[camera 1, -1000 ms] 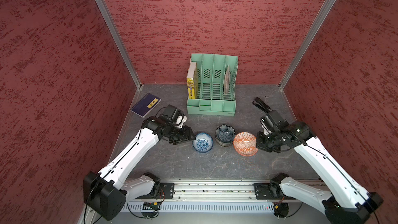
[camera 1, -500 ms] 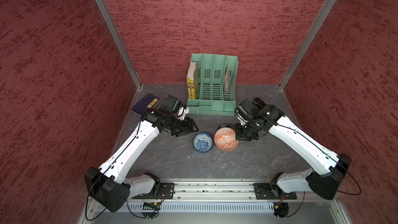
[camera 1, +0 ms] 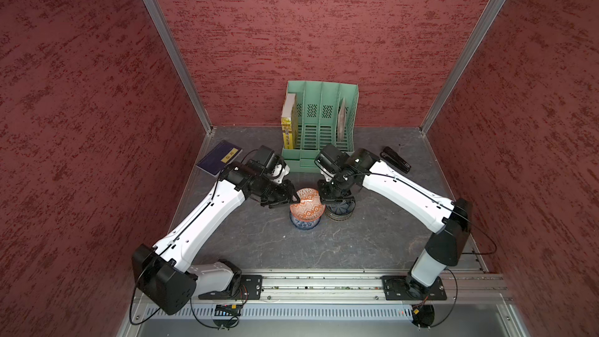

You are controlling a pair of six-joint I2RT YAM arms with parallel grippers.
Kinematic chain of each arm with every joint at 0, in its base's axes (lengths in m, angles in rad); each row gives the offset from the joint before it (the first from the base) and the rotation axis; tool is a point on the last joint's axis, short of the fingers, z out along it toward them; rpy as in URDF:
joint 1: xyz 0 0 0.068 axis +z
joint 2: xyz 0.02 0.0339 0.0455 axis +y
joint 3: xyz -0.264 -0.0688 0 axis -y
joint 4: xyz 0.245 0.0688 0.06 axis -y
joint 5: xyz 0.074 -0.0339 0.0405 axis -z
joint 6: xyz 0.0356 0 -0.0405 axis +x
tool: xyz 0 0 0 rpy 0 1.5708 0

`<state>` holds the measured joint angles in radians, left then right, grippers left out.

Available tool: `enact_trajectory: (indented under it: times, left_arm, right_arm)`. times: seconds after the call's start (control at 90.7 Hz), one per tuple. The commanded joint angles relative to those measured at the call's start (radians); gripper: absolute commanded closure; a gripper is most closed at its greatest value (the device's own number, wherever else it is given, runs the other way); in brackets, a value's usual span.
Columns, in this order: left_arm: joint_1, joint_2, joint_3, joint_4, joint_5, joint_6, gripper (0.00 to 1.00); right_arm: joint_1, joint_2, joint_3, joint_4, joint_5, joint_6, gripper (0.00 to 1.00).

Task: Stack the bowls
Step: Pick up the bowl from the center of the board.

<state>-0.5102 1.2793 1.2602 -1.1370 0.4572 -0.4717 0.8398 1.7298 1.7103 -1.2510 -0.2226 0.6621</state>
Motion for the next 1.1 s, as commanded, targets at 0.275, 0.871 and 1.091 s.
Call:
enact_trajectory:
  times: [0.275, 0.871, 1.091]
  left_arm:
    - [-0.007, -0.001, -0.043, -0.063, -0.129, 0.031, 0.6]
    - [-0.023, 0.048, -0.045, -0.022, -0.145, 0.012, 0.91]
    - [-0.023, 0.081, -0.027, -0.036, -0.164, 0.007, 1.0]
  right_arm:
    - [0.009, 0.003, 0.04, 0.042, -0.023, -0.015, 1.0]
    - [0.01, 0.0, -0.002, 0.083, -0.026, -0.014, 1.0]
    - [0.009, 0.017, -0.01, 0.076, 0.032, -0.028, 0.71]
